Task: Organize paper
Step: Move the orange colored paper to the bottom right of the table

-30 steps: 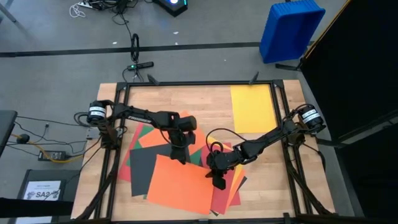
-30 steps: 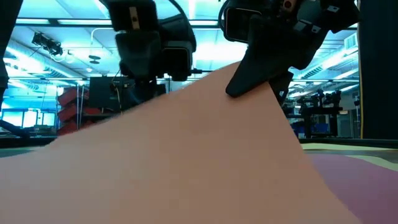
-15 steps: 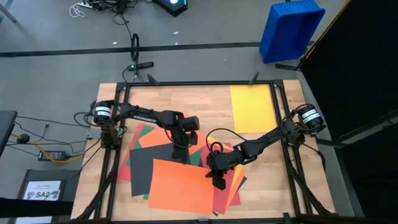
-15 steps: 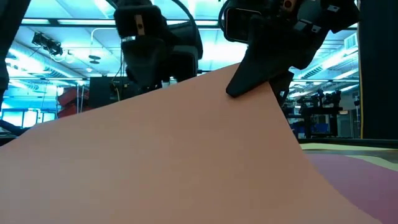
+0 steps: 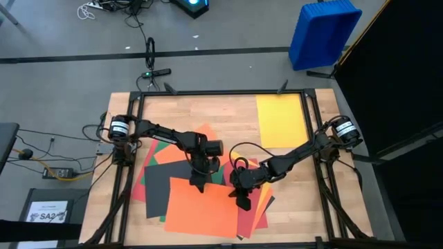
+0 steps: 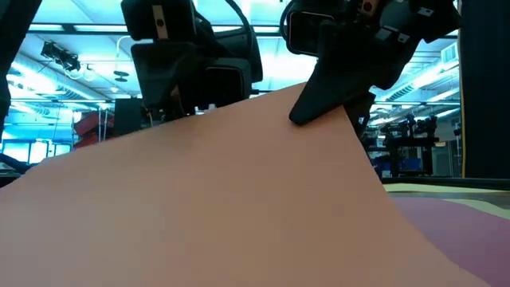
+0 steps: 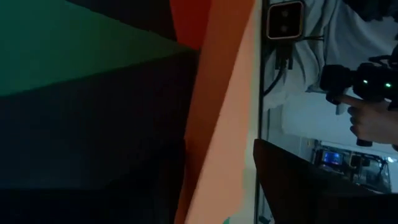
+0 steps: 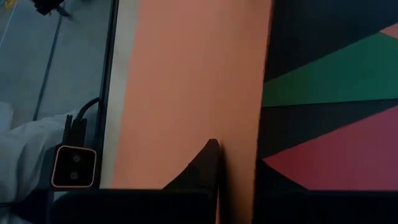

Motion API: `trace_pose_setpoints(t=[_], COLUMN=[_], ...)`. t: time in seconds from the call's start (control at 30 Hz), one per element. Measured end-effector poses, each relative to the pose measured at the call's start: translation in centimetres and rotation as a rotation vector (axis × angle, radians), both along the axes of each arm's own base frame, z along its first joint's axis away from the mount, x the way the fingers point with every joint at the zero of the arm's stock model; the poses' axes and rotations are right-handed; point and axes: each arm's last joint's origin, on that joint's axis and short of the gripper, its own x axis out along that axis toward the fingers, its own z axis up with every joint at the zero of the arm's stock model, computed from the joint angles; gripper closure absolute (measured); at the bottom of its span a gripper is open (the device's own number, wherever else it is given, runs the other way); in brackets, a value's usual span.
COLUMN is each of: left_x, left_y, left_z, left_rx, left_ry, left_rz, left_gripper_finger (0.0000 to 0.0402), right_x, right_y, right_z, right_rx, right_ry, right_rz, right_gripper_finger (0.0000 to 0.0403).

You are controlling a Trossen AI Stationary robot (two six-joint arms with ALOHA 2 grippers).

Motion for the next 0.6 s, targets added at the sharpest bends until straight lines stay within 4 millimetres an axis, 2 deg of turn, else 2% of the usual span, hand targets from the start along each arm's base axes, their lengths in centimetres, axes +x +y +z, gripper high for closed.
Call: trace_pose_setpoints(t=[0.33, 0.6], left_x=[0.1, 0.2], left_y=[0.0, 0.0], left_z=[-1.1, -2.6], left_rx=[-0.004, -0.025], left_ry=[0.036, 0.092], left_rz=[-0.003, -0.007], left_gripper_finger=[0.0276, 0.0378], right_x=[0.0, 0.1], right_y=[0.0, -0.2], right_z=[0.0, 0.1], right_rx=[0.008, 0.010], right_ry=[0.001, -0.005], right_rz=[-0.014, -0.024], right_gripper_finger=[0.0403, 0.0403])
